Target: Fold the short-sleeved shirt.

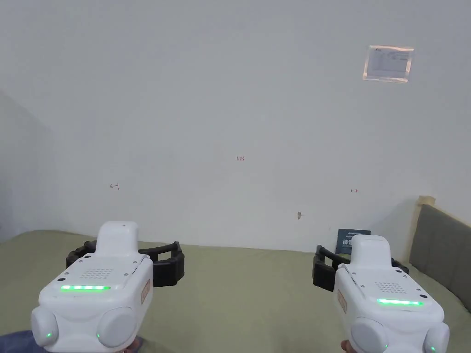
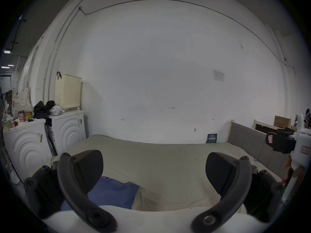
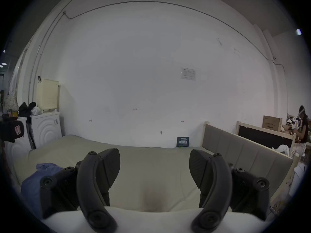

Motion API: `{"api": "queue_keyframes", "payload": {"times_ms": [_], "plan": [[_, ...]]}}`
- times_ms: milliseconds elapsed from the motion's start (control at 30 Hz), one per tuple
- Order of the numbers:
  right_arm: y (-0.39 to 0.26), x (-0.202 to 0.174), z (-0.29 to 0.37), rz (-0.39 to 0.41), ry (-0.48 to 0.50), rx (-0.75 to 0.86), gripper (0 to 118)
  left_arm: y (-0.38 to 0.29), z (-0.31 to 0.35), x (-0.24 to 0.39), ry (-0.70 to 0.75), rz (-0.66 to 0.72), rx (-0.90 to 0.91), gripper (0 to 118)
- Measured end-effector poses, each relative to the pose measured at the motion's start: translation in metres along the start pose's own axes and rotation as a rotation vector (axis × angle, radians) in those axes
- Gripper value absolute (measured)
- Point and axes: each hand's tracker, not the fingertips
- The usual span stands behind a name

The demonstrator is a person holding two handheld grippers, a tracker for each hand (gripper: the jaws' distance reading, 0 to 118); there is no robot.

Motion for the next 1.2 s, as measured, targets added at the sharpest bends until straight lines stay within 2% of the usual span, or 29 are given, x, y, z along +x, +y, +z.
{"api": "queue_keyframes", "payload": {"times_ms": [133,233,333,433,467,500,533,567,633,667,700,767,833,867,900,933,967,1000,1033,1100,1200], "plan": [[-0.002,-0.005,0.003,0.028,0.024,0.001,89,-0.001,-0.001,0.006,-0.019,-0.01,-0.002,118],[-0.005,0.001,0.002,-0.096,0.033,0.016,89,-0.005,0.001,0.008,-0.006,0.029,0.012,118],[-0.007,0.009,0.0,-0.182,0.055,-0.014,89,-0.011,-0.002,0.004,0.036,0.11,0.005,118],[-0.007,0.014,-0.005,-0.149,0.041,-0.022,89,-0.008,-0.01,-0.007,-0.003,0.142,-0.033,118],[-0.004,0.014,-0.005,-0.085,0.056,-0.034,89,-0.005,-0.011,-0.008,-0.007,0.095,-0.029,118],[-0.001,0.014,-0.007,0.002,0.058,-0.038,89,0.0,-0.011,-0.006,0.008,-0.011,-0.012,118],[0.003,0.01,-0.01,0.144,0.039,-0.033,89,0.005,-0.012,0.0,0.035,-0.171,0.01,118],[0.005,0.001,-0.012,0.335,0.001,-0.026,89,0.008,-0.013,0.008,0.068,-0.344,0.024,118],[0.003,-0.016,-0.015,0.657,-0.031,-0.013,89,0.006,-0.018,0.025,0.147,-0.695,0.048,118],[-0.005,-0.024,-0.016,0.838,-0.026,0.023,89,-0.002,-0.022,0.037,0.179,-0.91,0.056,118],[-0.013,-0.032,-0.016,1.013,-0.036,0.045,89,-0.01,-0.019,0.048,0.186,-1.064,0.073,118],[-0.045,-0.047,-0.015,1.479,-0.056,0.115,89,-0.043,-0.021,0.065,0.184,-1.53,0.118,118],[-0.076,-0.049,-0.015,1.851,-0.021,0.151,88,-0.087,-0.038,0.062,0.179,-1.926,0.168,118],[-0.087,-0.047,-0.012,1.961,0.023,0.164,88,-0.104,-0.044,0.057,0.167,-2.057,0.219,118],[-0.089,-0.048,-0.011,1.977,0.053,0.167,88,-0.111,-0.047,0.053,0.152,-2.103,0.277,118],[-0.082,-0.048,-0.009,1.833,0.035,0.127,88,-0.111,-0.049,0.052,0.151,-2.018,0.294,118],[-0.076,-0.05,-0.007,1.736,0.062,0.079,88,-0.106,-0.048,0.049,0.113,-1.86,0.221,118],[-0.065,-0.046,-0.005,1.559,0.069,0.039,88,-0.096,-0.047,0.049,0.093,-1.659,0.151,118],[-0.051,-0.043,-0.003,1.37,0.095,0.0,88,-0.078,-0.045,0.048,0.056,-1.39,0.087,118],[-0.024,-0.033,-0.002,0.993,0.179,-0.067,88,-0.039,-0.03,0.046,-0.046,-0.922,0.011,118],[-0.001,-0.016,-0.009,0.45,0.253,-0.076,88,-0.002,-0.02,0.031,-0.161,-0.373,-0.019,118]]}}
